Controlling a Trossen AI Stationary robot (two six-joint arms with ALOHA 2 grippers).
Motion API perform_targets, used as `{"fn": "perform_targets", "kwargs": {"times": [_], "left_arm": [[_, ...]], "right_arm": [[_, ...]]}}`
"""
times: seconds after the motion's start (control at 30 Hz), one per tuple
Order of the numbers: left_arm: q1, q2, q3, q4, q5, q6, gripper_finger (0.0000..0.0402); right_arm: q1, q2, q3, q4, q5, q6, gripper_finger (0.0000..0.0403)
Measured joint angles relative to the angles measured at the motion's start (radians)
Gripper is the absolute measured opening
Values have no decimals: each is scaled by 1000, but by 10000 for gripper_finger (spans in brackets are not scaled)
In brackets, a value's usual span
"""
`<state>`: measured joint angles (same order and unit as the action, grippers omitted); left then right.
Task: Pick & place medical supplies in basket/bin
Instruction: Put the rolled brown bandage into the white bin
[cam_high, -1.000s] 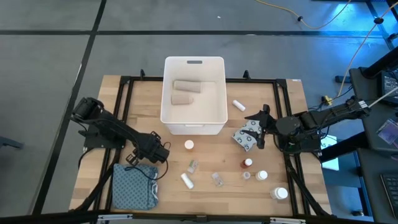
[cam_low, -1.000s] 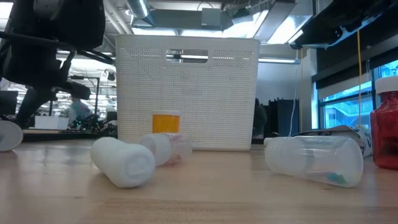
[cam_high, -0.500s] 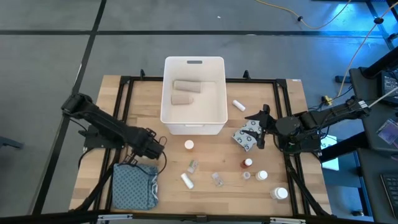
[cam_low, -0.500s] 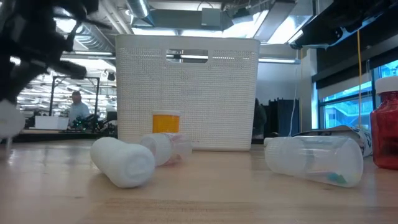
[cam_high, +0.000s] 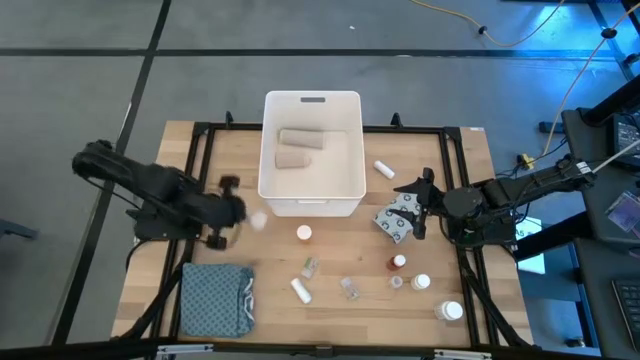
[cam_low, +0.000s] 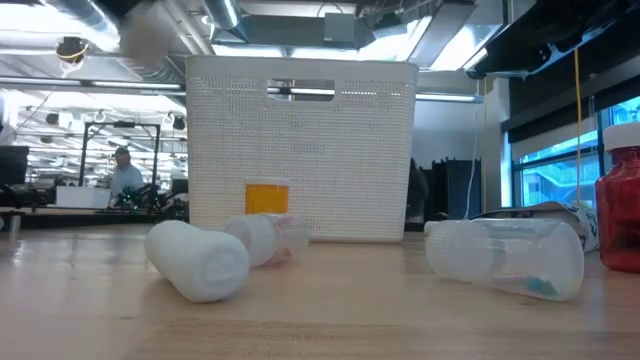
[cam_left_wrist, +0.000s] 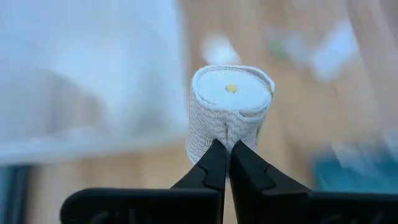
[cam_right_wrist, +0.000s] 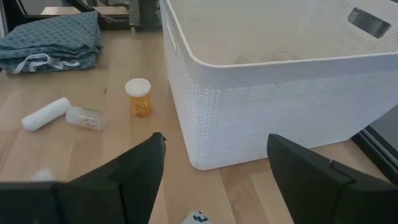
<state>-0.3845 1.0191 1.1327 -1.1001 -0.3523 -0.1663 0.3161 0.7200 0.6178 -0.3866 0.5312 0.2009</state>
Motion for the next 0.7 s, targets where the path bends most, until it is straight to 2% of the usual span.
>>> {"fn": "perform_targets", "kwargs": {"times": [0.13,0.17,0.23,0.43,0.6,0.7], "left_arm": [[10,-65,42,192,-363,21,4],[28,-71,47,225,-408,63,4],[88,-68,56,292,-426,159,4],[346,25,62,466,-214,379,4],[586,167,117,386,-66,396,3],[687,277,192,330,29,401,3]], "right_arm": [[0,0,0,0,0,-13,281],[0,0,0,0,0,-23,281],[0,0,0,1,0,-28,281],[0,0,0,2,0,-30,281],[0,0,0,2,0,-26,281],[0,0,0,2,0,-26,281]]}}
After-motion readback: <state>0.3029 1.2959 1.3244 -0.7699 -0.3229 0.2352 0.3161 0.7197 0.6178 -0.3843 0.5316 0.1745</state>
